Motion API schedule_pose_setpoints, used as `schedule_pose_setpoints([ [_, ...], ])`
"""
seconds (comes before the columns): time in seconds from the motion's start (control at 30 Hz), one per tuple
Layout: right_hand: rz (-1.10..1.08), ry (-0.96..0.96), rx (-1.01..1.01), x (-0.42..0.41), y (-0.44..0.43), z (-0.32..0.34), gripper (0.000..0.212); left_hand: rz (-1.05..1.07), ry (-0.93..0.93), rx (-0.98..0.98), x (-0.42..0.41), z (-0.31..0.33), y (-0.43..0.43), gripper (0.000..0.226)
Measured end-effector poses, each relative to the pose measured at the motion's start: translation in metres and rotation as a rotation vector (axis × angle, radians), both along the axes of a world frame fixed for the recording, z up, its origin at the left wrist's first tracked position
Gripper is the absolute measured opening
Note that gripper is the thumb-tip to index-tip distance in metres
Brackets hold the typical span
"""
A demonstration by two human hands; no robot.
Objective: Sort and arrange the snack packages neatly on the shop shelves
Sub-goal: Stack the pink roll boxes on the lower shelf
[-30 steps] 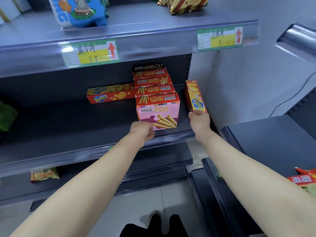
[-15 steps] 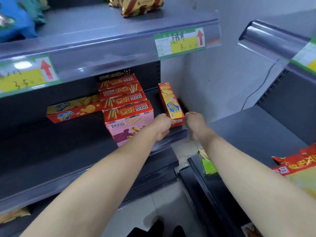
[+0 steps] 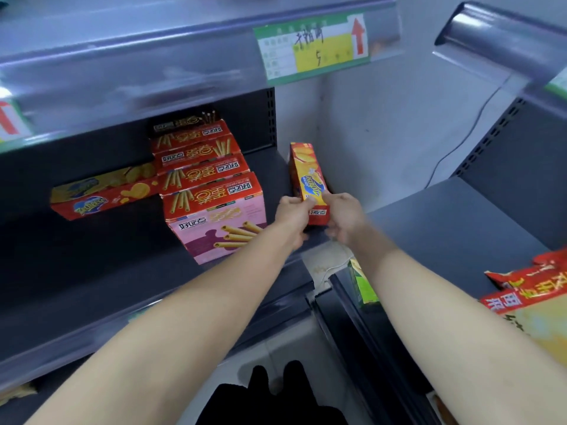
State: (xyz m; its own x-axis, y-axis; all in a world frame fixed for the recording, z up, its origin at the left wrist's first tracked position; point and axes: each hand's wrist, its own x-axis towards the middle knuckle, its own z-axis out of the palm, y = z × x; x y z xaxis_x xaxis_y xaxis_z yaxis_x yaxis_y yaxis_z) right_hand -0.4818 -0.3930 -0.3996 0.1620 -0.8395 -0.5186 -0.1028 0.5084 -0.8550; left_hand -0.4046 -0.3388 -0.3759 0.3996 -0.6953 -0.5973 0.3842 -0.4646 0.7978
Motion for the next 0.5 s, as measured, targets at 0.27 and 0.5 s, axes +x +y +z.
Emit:
schedule_pose_setpoints([
  [0.27, -0.083, -0.211, 0.042, -0.032, 0.045, 0.016, 0.008, 0.115, -0.016, -0.075, -0.033, 0.018, 0.03, 0.019],
  [0.5, 0.02, -0.052, -0.038, -0.069, 0.077, 0.036, 0.016, 0.113, -0.068, -0.117, -0.053, 0.036, 0.079, 0.018],
])
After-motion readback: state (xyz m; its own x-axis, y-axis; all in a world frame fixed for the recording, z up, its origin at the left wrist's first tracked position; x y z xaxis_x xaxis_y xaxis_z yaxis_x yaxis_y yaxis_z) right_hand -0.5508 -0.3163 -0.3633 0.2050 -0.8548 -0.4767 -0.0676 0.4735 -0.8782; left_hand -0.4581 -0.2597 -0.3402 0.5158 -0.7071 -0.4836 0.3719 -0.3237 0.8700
